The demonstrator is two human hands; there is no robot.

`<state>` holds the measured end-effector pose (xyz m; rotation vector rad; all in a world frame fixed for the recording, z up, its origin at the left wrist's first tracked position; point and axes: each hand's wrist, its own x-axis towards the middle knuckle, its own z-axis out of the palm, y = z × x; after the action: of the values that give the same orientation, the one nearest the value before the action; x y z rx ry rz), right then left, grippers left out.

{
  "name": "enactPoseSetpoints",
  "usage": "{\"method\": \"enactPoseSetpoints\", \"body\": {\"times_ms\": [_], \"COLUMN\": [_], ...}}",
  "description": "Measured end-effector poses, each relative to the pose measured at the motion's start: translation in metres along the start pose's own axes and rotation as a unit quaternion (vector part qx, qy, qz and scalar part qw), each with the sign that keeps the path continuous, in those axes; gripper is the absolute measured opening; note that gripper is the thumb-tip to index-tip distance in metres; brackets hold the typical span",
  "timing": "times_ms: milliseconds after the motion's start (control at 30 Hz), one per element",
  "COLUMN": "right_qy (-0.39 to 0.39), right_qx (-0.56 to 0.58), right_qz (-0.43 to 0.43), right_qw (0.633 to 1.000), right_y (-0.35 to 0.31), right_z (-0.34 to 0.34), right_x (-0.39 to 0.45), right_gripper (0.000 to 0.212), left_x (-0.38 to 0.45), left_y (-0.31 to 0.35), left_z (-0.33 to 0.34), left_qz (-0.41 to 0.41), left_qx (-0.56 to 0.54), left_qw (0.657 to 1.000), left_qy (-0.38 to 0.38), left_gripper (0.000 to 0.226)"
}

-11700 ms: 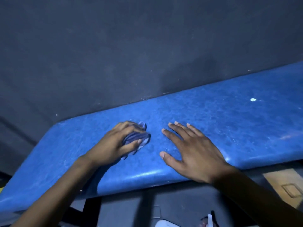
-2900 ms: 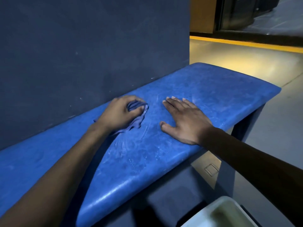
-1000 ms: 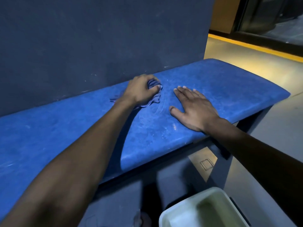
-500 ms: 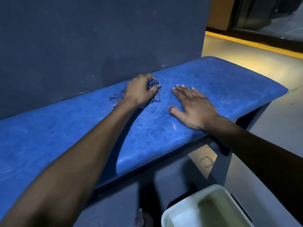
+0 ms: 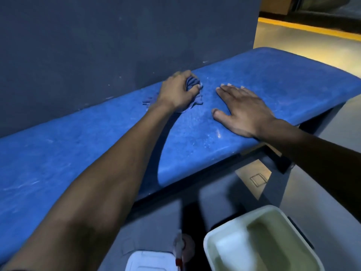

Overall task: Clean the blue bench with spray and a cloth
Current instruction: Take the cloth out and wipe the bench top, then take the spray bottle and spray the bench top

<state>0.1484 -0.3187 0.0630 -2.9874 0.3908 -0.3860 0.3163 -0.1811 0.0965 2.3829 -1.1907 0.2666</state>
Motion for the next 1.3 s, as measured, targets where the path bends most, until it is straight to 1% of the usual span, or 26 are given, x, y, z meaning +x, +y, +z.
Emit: {"method": "enactPoseSetpoints", "body": {"times_ms": [100,167,233,333,400,433,500,533,567,600,633,700,733,800,867,933,1000,1067,1133,1167,1200,1233,1267,1300], "right_qy": [-0.006,-0.011,-0.02,-0.033,-0.042,-0.049,-0.064,-0.07,-0.075,-0.077,-0.074,-0.062,-0.059,-0.064,-0.067,-0.059,-0.055,-0.059,-0.064,-0.066,-0.067,-0.067,-0.066,-0.065], "right_qx": [0.0,-0.002,-0.001,-0.005,-0.005,-0.005,-0.009,-0.012,-0.016,-0.019,-0.018,0.001,0.014,0.019,0.015,0.02,0.023,0.021,0.016,0.014,0.013,0.014,0.015,0.016], "right_qz": [-0.001,0.002,0.002,0.003,0.004,0.004,0.001,0.0,-0.004,-0.008,-0.015,-0.038,-0.052,-0.088,-0.106,-0.092,-0.08,-0.08,-0.082,-0.081,-0.081,-0.08,-0.079,-0.077], "right_qw": [1.0,1.0,1.0,0.999,0.999,0.999,0.998,0.997,0.997,0.997,0.997,0.997,0.997,0.994,0.992,0.994,0.995,0.995,0.994,0.994,0.994,0.994,0.995,0.995], "right_y": [-0.003,-0.004,-0.006,-0.008,-0.009,-0.01,-0.012,-0.013,-0.014,-0.015,-0.017,-0.025,-0.033,-0.052,-0.066,-0.071,-0.07,-0.07,-0.071,-0.071,-0.071,-0.071,-0.071,-0.07], "right_z": [-0.002,-0.004,-0.006,-0.008,-0.012,-0.014,-0.017,-0.019,-0.022,-0.024,-0.027,-0.031,-0.031,-0.026,-0.015,-0.007,-0.006,-0.008,-0.009,-0.009,-0.009,-0.009,-0.009,-0.009], "right_x": [-0.003,-0.005,-0.004,-0.006,-0.008,-0.009,-0.011,-0.012,-0.013,-0.015,-0.017,-0.025,-0.029,-0.037,-0.04,-0.041,-0.04,-0.04,-0.041,-0.041,-0.04,-0.04,-0.04,-0.04], "right_gripper": [0.099,0.099,0.098,0.098,0.097,0.097,0.098,0.099,0.1,0.099,0.098,0.095,0.093,0.089,0.09,0.088,0.087,0.086,0.084,0.084,0.084,0.085,0.085,0.086], "left_x": [-0.045,-0.072,-0.094,-0.136,-0.179,-0.207,-0.272,-0.307,-0.341,-0.373,-0.401,-0.447,-0.465,-0.494,-0.511,-0.518,-0.51,-0.498,-0.477,-0.465,-0.453,-0.443,-0.434,-0.426], "left_y": [0.002,0.005,0.013,0.026,0.032,0.033,0.033,0.032,0.028,0.022,0.012,-0.013,-0.024,-0.045,-0.06,-0.072,-0.073,-0.074,-0.077,-0.083,-0.088,-0.095,-0.099,-0.098], "left_z": [-0.011,-0.023,-0.039,-0.059,-0.065,-0.067,-0.063,-0.054,-0.041,-0.024,-0.005,0.039,0.06,0.101,0.135,0.162,0.172,0.178,0.179,0.182,0.182,0.184,0.185,0.185], "left_qz": [0.039,0.055,0.056,0.05,0.058,0.07,0.087,0.07,0.034,-0.018,-0.079,-0.206,-0.255,-0.305,-0.33,-0.329,-0.302,-0.268,-0.241,-0.233,-0.232,-0.227,-0.215,-0.195], "left_qx": [-0.024,-0.038,-0.052,-0.057,-0.058,-0.064,-0.076,-0.082,-0.09,-0.103,-0.118,-0.151,-0.158,-0.156,-0.16,-0.132,-0.113,-0.158,-0.237,-0.264,-0.285,-0.314,-0.344,-0.372], "left_qw": [0.999,0.997,0.996,0.996,0.997,0.995,0.985,0.979,0.974,0.971,0.968,0.954,0.946,0.938,0.93,0.93,0.934,0.936,0.919,0.911,0.903,0.893,0.883,0.874], "left_qy": [-0.015,-0.035,-0.047,-0.047,-0.009,0.028,0.128,0.173,0.203,0.215,0.209,0.157,0.121,0.048,-0.02,-0.096,-0.151,-0.164,-0.203,-0.215,-0.223,-0.229,-0.238,-0.244], "left_gripper": [0.031,0.024,0.022,0.026,0.026,0.025,0.024,0.025,0.026,0.026,0.025,0.02,0.019,0.025,0.036,0.045,0.055,0.076,0.103,0.11,0.11,0.104,0.093,0.077]}}
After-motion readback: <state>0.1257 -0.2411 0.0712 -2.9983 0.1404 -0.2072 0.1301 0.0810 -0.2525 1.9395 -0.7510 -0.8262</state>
